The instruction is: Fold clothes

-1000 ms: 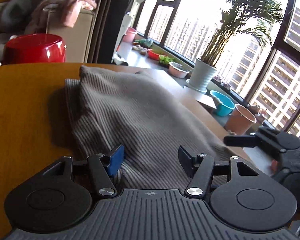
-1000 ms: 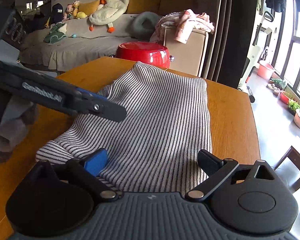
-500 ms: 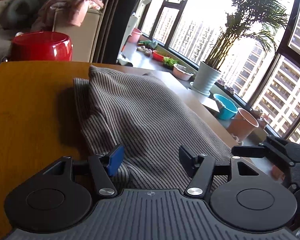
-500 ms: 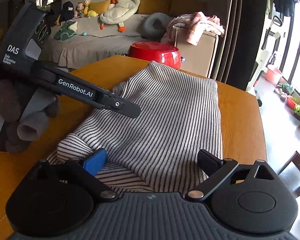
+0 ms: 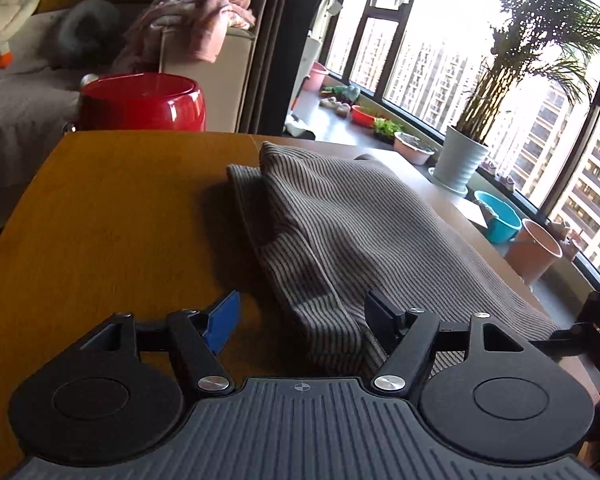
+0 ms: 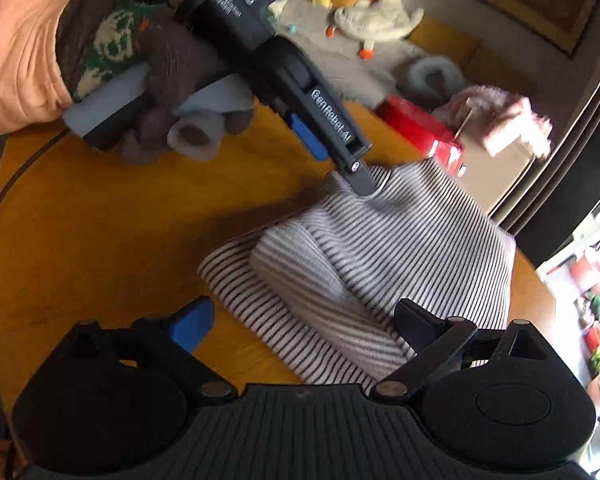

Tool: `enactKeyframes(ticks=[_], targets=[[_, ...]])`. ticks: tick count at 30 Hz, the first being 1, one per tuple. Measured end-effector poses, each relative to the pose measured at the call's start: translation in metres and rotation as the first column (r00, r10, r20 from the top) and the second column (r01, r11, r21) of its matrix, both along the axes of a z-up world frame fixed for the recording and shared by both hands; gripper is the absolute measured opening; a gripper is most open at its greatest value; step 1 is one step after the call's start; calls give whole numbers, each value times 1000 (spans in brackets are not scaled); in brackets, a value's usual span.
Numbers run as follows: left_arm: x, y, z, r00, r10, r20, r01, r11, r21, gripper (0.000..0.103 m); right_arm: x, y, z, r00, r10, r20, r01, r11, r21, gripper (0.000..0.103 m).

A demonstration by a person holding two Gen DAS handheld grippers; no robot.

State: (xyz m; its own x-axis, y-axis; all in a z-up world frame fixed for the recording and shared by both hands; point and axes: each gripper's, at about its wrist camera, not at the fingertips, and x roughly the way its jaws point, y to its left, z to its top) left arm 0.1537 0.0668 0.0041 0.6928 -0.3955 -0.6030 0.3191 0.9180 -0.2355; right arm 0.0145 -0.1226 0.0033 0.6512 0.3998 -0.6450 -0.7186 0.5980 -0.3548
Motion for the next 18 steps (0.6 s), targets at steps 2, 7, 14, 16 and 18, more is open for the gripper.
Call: enactKeyframes(ticks=[2, 7, 14, 16, 18], targets=[[0, 1, 0, 1000, -2, 1, 2, 1000, -1, 77, 9, -1, 1, 999, -34, -34, 35, 999, 24, 86], [-6, 2, 3, 1000, -22, 7, 22, 1000, 6, 81, 45, -29, 13, 931, -166, -324, 259, 928, 270, 82], [-34, 0, 14, 979, -197, 57, 193, 979, 64, 96, 73, -66, 19, 827, -156, -540, 428, 797, 426, 79], [-47, -2, 13, 965, -254, 68, 246, 963, 106, 96, 74, -68, 19, 823, -151, -547, 433, 789, 435, 79], [-59, -3, 12, 953, -289, 91, 272, 948, 166, 96, 74, -68, 19, 827, -149, -542, 427, 794, 433, 79]])
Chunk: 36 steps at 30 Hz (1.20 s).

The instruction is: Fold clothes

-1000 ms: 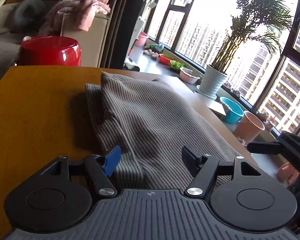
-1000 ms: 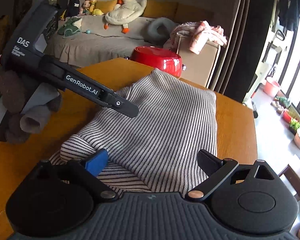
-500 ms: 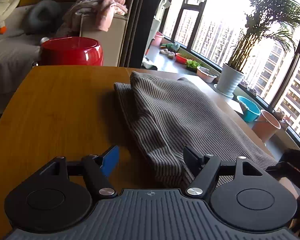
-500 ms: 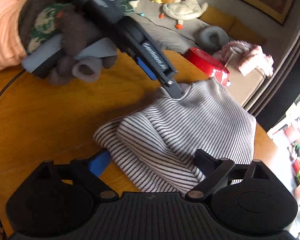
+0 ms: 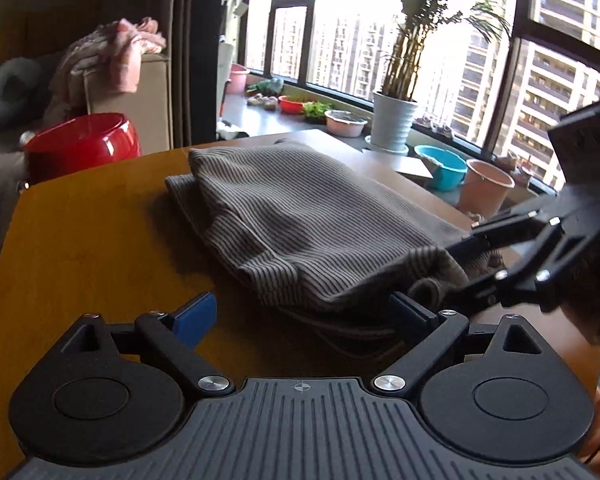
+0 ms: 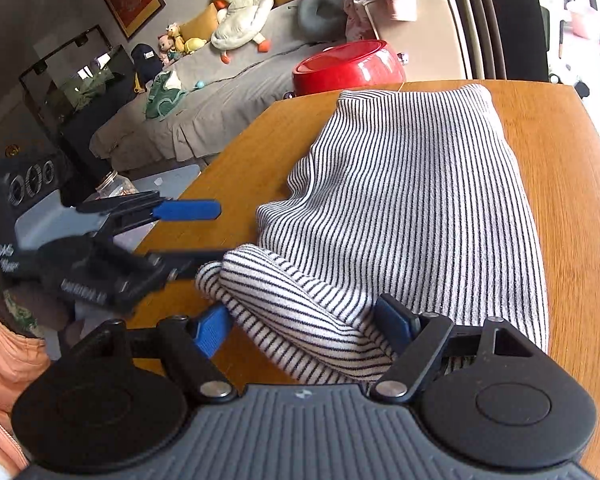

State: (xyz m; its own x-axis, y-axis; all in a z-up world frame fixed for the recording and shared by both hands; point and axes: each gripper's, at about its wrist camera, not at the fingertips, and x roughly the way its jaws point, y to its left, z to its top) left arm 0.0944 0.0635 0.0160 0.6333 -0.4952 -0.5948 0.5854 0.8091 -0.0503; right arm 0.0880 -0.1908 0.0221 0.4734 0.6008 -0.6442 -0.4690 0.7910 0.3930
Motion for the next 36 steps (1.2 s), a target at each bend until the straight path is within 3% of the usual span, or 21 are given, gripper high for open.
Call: enactKeyframes(ticks=[7, 12, 16, 18, 19, 24, 27, 29, 32, 36], targets=[[-30, -8, -3, 983, -161, 88, 149, 980, 130, 98, 9, -5, 0, 1000, -6, -26, 7, 999, 36, 79], [-39, -44, -13, 939, -284, 191, 230, 937, 263, 98, 13, -2, 0, 999, -7, -40, 8, 999, 34, 79], [-35, -70, -25, 907, -350, 234, 267, 908, 322, 97, 12, -1, 2, 999, 1, -47, 0, 1000, 28, 79], [-30, -78, -32, 902, -353, 248, 265, 907, 328, 91, 12, -1, 2, 999, 9, -46, -8, 1000, 25, 79], [-27, -81, -35, 904, -348, 250, 259, 909, 327, 81, 13, -1, 3, 999, 13, -47, -12, 1000, 25, 79], [-14, -80, -44, 921, -313, 231, 247, 930, 273, 63, 11, 0, 6, 999, 28, -23, -28, 1000, 4, 78], [-7, -73, -42, 937, -285, 204, 240, 945, 220, 53, 2, 4, 13, 997, 46, 62, -41, 996, -78, 77], [5, -64, -38, 959, -247, 141, 230, 965, 128, 51, -7, 5, 22, 987, 61, 148, -39, 988, -151, 79], [29, -47, -30, 982, -189, 19, 189, 982, -28, 50, -30, 8, 33, 942, 123, 312, -28, 956, -293, 85], [51, -32, -28, 983, -155, -99, 138, 977, -163, 50, -58, 12, 37, 853, 279, 441, -39, 876, -480, 91]])
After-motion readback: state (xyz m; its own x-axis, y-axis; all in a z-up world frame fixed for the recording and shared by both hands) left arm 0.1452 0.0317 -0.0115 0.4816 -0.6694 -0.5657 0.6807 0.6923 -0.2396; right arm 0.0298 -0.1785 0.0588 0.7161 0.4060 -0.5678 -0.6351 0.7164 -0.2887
